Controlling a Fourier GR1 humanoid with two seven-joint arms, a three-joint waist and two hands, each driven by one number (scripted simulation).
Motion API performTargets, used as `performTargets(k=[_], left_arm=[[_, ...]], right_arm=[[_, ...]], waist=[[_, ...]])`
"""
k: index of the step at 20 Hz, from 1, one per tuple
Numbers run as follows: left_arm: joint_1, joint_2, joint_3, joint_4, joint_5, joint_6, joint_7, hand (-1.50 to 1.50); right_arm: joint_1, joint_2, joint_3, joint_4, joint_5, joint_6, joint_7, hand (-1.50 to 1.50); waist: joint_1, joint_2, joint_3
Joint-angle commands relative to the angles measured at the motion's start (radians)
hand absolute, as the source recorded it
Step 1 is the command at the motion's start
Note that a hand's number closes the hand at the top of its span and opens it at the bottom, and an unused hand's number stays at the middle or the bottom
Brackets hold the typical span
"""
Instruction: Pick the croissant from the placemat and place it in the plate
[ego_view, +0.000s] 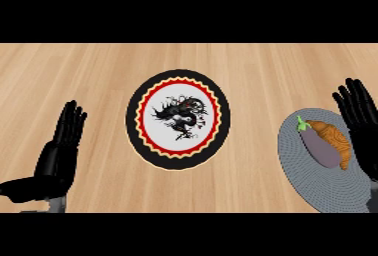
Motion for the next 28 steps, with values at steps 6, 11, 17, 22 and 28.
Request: performTargets(k=[6,11,17,22,28], left_arm=[[-0.179,0.133,-0.001,-0.018,-0.045,-0.093,0.077,0.00],[-0.205,0.164,0.027,0.005,0.003,-0.139,0.150,0.00],[-0.246,0.161,0.041,-0.029,0.006,-0.133,0.245,0.00],[-0.271,0.151,0.080,0.016,-0.006,-0.172,0.249,0.00],[-0.268,0.166,0.104,0.035,-0.009,-0.169,0.248,0.00]], right_arm=[[-0.150,-0.088,0.411,-0.117,0.180,0.427,-0.081,1.50],[-0.075,-0.149,0.447,0.019,0.729,0.060,-0.156,1.50],[-0.018,-0.026,0.309,0.315,0.472,0.115,-0.601,-1.50],[-0.014,-0.086,0.195,0.271,0.470,0.152,-0.696,-1.50],[-0.058,-0.310,0.150,0.087,0.613,0.137,-0.375,-1.50]], waist=[[0.061,0.001,0.040],[-0.010,-0.007,0.041],[-0.014,-0.011,0.039],[-0.025,-0.015,0.037],[-0.043,-0.022,0.033]])
